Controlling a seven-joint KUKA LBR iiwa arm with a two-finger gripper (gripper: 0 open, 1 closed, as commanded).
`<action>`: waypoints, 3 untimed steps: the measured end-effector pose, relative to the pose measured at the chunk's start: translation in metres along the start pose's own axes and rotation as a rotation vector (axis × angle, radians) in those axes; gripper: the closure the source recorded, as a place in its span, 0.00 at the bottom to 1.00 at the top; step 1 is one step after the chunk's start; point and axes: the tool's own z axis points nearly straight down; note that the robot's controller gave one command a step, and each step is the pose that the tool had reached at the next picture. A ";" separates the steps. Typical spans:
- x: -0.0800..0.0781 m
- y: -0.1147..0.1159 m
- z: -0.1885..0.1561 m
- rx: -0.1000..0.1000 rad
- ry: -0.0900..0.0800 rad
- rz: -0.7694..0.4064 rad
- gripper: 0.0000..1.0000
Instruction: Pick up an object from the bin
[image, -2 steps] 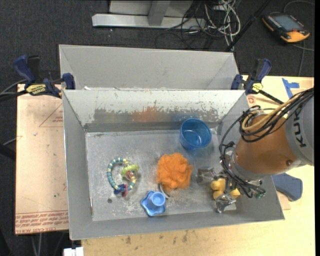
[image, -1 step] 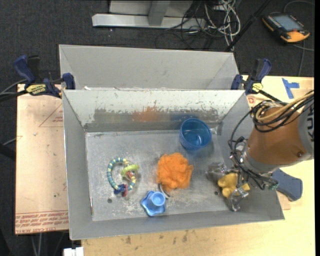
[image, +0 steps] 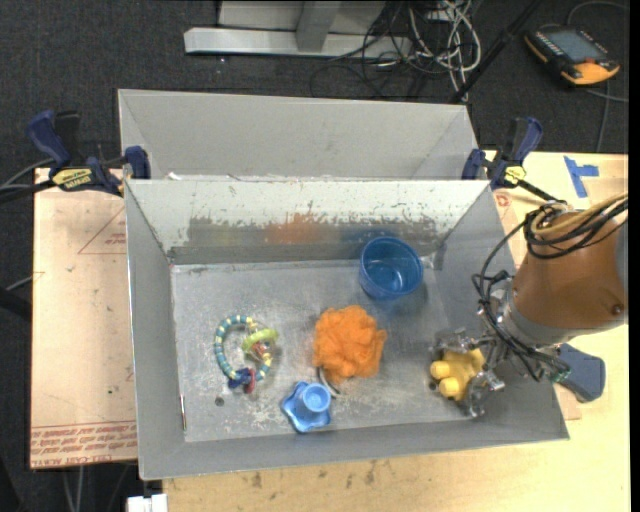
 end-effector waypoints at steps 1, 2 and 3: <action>0.000 0.000 0.000 0.000 0.000 0.000 1.00; -0.005 0.011 -0.118 0.001 0.004 -0.001 1.00; -0.005 0.011 -0.118 0.001 0.004 -0.001 1.00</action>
Offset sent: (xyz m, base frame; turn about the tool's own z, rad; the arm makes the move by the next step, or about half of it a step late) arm -0.0011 0.0105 0.1186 -0.0026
